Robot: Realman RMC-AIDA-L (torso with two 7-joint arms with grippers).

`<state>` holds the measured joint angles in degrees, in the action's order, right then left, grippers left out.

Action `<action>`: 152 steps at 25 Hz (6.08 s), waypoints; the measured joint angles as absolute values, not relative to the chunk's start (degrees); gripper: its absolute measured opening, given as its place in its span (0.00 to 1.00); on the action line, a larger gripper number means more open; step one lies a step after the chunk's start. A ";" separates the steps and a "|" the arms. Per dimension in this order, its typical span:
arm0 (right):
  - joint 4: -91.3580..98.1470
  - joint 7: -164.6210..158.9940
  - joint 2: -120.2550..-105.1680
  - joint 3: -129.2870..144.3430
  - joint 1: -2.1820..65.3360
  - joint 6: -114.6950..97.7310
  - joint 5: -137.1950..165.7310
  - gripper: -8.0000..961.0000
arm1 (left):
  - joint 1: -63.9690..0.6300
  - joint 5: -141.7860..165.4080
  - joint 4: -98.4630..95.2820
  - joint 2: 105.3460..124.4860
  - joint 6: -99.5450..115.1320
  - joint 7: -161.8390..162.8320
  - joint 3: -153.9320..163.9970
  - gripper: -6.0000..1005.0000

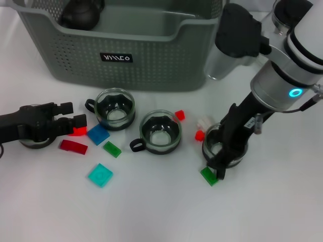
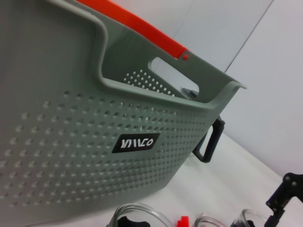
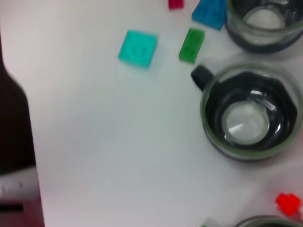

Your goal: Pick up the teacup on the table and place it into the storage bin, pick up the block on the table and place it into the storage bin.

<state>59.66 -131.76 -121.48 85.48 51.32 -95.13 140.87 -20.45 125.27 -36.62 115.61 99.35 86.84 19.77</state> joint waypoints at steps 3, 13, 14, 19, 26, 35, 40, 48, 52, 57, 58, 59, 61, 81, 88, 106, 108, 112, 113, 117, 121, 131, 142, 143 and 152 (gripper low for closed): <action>59.57 -135.86 -121.37 85.58 51.40 -94.11 139.43 0.77 | -20.62 125.43 -36.24 115.60 98.64 86.83 19.77 0.77; 56.07 -139.18 -121.18 91.42 51.45 -89.61 138.69 0.77 | -20.42 125.48 -35.69 115.57 97.58 86.83 19.78 0.77; 55.96 -139.23 -121.18 91.87 51.43 -89.22 138.76 0.78 | -20.40 125.48 -35.62 115.57 97.48 86.83 19.78 0.77; 55.37 -139.81 -121.13 93.26 51.12 -87.92 139.74 0.77 | -20.31 125.62 -35.31 115.57 97.17 86.83 19.77 0.77; 54.50 -141.38 -121.11 93.59 51.11 -86.76 139.97 0.77 | -20.30 125.62 -35.31 115.69 97.10 86.83 19.77 0.77; 54.53 -142.76 -121.04 93.88 51.15 -87.22 141.09 0.69 | -20.13 125.61 -35.27 115.76 97.07 86.83 19.78 0.77; 54.55 -142.80 -121.02 93.86 51.16 -87.16 141.25 0.53 | -20.13 125.59 -35.24 115.83 97.03 86.83 19.84 0.77; 54.43 -143.29 -121.02 94.30 51.16 -86.91 141.90 0.42 | -20.12 125.59 -35.24 115.84 97.03 86.83 19.82 0.77; 54.71 -143.25 -121.03 94.16 51.16 -87.23 141.75 0.28 | -20.12 125.59 -35.24 115.84 97.03 86.83 19.78 0.78; 54.78 -143.26 -121.02 93.86 51.15 -87.41 141.72 0.15 | -20.12 125.59 -35.24 115.84 97.03 86.83 19.78 0.78; 54.82 -143.26 -121.02 93.74 51.16 -87.57 141.71 0.14 | -20.12 125.59 -35.24 115.84 97.03 86.83 19.77 0.78; 54.88 -143.25 -121.02 93.60 51.15 -87.76 141.71 0.12 | -20.12 125.59 -35.24 115.84 97.03 86.83 19.77 0.78; 55.17 -143.13 -121.02 92.98 51.15 -88.52 141.69 0.09 | -20.12 125.59 -35.24 115.84 97.03 86.84 19.77 0.78; 68.19 -127.80 -117.82 53.62 48.60 -113.64 119.08 0.07 | -19.87 125.56 -35.24 115.92 95.26 86.84 19.77 0.78; 67.37 -124.75 -117.10 47.27 46.86 -106.78 94.46 0.07 | -20.37 125.30 -34.65 115.94 94.54 86.83 19.85 0.78; 45.11 -126.61 -120.11 61.56 70.99 -59.76 126.10 0.07 | -20.72 125.35 -33.61 116.39 92.96 87.27 19.78 0.77; 38.63 -127.08 -120.17 64.16 73.97 -53.62 128.04 0.07 | -20.83 125.40 -33.34 116.41 92.96 87.31 19.78 0.77; 29.17 -129.53 -120.41 70.04 77.53 -42.93 129.47 0.07 | -20.89 125.45 -32.99 116.52 92.71 87.33 19.78 0.77; 27.59 -130.18 -120.50 71.36 77.93 -41.00 129.55 0.07 | -20.90 125.44 -32.92 116.56 92.53 87.34 19.78 0.77; 23.50 -131.43 -120.59 73.79 78.02 -37.22 129.66 0.07 | -20.99 125.47 -32.34 116.63 91.52 87.36 19.97 0.77; 21.56 -131.52 -120.52 74.00 76.92 -36.11 129.69 0.07 | -21.11 125.57 -32.14 116.96 90.48 87.29 20.23 0.77; 19.99 -131.56 -120.41 75.53 76.07 -36.87 129.85 0.09 | -21.63 125.60 -31.67 117.02 90.26 87.21 20.31 0.77; 19.27 -132.82 -120.30 75.72 76.12 -37.81 130.64 0.15 | -21.53 125.60 -31.62 116.98 90.25 87.23 20.19 0.77; 19.21 -133.51 -120.28 75.75 76.19 -37.84 131.20 0.15 | -21.53 125.60 -31.63 116.98 90.24 87.23 20.19 0.77; 25.74 -134.06 -120.20 72.61 73.11 -38.46 131.08 0.29 | -21.49 125.59 -31.64 117.08 90.22 87.36 20.19 0.77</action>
<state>25.74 -134.06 -120.20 72.61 73.11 -38.46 131.08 -21.49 125.59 -31.64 117.08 90.22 87.36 20.19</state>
